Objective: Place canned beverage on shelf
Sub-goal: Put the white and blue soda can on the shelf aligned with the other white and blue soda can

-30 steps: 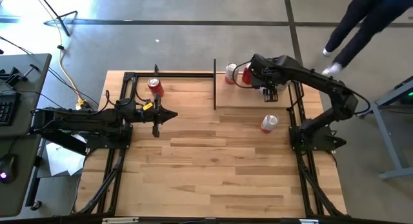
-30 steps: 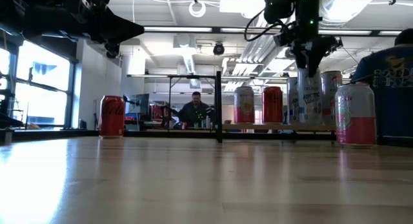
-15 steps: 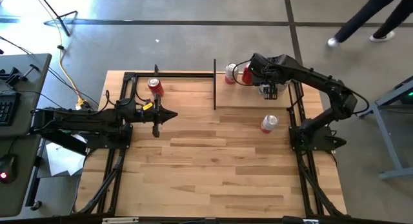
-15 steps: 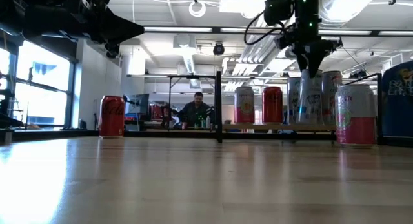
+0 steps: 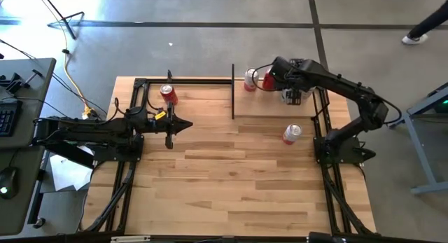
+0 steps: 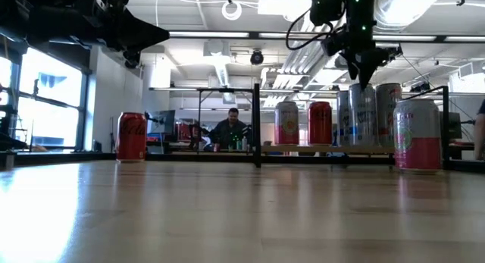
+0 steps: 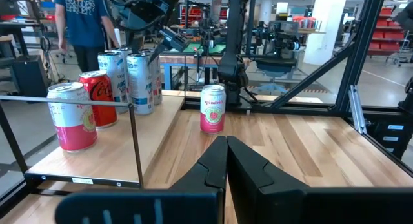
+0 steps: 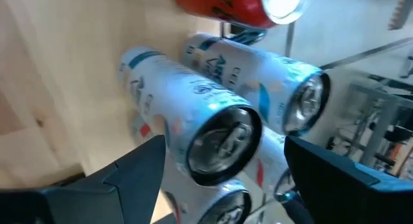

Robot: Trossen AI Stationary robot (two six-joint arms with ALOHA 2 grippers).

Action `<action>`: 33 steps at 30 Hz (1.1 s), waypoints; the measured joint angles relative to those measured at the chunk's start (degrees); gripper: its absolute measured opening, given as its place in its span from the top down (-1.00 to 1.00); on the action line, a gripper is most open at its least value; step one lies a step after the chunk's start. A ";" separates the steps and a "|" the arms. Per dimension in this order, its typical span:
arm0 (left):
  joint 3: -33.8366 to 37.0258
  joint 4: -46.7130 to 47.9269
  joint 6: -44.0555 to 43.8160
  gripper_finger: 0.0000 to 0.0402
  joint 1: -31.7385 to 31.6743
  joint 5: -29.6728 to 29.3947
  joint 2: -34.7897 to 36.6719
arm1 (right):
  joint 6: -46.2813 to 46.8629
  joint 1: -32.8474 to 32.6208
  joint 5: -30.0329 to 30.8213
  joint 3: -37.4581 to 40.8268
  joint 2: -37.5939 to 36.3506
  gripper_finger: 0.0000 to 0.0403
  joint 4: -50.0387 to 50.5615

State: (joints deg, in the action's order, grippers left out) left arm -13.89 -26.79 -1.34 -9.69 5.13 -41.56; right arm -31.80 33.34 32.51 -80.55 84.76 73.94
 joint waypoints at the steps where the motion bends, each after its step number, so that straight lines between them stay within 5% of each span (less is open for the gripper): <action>1: 0.00 0.00 0.00 1.00 0.00 0.00 0.00 | -0.07 0.00 0.10 0.00 -0.34 -0.50 -0.33; 10: 0.00 0.00 0.00 1.00 -0.01 0.05 0.00 | 10.48 -0.50 -4.39 -2.90 -3.98 -0.37 4.26; 18: -0.02 1.32 -0.16 1.00 0.00 0.70 -0.11 | 22.80 -0.08 -17.79 -2.22 -3.88 0.54 10.92; 22: -0.02 1.79 -0.66 1.00 0.00 0.71 -0.11 | 22.79 0.92 -13.92 2.38 -3.86 0.94 8.43; 33: -0.02 1.70 -0.04 1.00 0.00 0.70 -0.11 | 22.71 4.56 -7.51 9.96 -3.84 0.92 -3.49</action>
State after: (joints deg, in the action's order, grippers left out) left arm -13.91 -25.08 -1.39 -9.69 5.82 -41.67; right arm -9.09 37.90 25.00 -70.59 80.93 70.44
